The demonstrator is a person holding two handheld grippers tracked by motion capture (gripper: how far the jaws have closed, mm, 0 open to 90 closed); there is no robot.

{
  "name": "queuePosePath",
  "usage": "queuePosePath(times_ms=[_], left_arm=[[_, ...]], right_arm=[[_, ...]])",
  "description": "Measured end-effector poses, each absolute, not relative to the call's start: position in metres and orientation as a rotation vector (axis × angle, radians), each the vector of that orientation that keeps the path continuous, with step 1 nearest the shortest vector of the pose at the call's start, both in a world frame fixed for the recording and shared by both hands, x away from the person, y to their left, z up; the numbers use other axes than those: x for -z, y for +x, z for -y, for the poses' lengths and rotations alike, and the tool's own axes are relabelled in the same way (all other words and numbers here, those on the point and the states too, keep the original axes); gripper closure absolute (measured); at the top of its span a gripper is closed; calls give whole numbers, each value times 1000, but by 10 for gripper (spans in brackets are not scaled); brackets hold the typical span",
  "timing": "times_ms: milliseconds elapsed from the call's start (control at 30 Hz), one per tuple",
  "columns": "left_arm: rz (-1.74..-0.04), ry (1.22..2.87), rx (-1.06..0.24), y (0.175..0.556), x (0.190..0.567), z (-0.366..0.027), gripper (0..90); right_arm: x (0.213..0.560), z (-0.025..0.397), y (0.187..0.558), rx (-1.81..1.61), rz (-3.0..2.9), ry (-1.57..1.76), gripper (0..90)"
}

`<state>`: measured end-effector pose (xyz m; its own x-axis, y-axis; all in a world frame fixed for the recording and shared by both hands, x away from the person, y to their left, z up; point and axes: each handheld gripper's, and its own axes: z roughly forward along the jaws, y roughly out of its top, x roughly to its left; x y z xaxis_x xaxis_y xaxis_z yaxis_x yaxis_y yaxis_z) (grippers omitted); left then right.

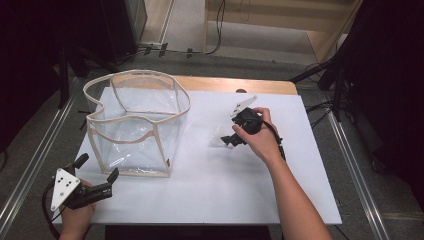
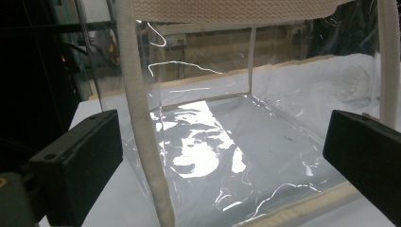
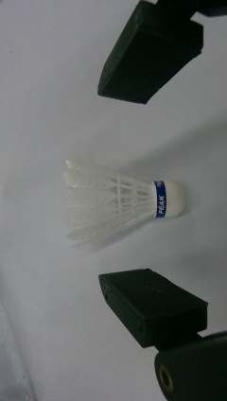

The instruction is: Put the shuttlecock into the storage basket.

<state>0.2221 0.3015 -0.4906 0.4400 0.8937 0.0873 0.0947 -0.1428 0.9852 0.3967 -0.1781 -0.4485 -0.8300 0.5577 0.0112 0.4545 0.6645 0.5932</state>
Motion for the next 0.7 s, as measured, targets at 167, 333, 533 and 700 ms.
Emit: queuePosePath(times_ms=[167, 333, 533, 700], left_arm=[[-895, 1566, -887, 222, 491, -301, 0], [-894, 1566, -887, 222, 491, -301, 0], [-895, 1565, -886, 222, 491, -301, 0], [-894, 1567, -887, 222, 491, -301, 0]], right_arm=[[455, 173, 399, -837, -2753, 818, 108], [460, 169, 401, -781, -2811, 775, 108], [465, 166, 402, -715, -2842, 773, 177], [470, 163, 402, -656, -2859, 807, 254]])
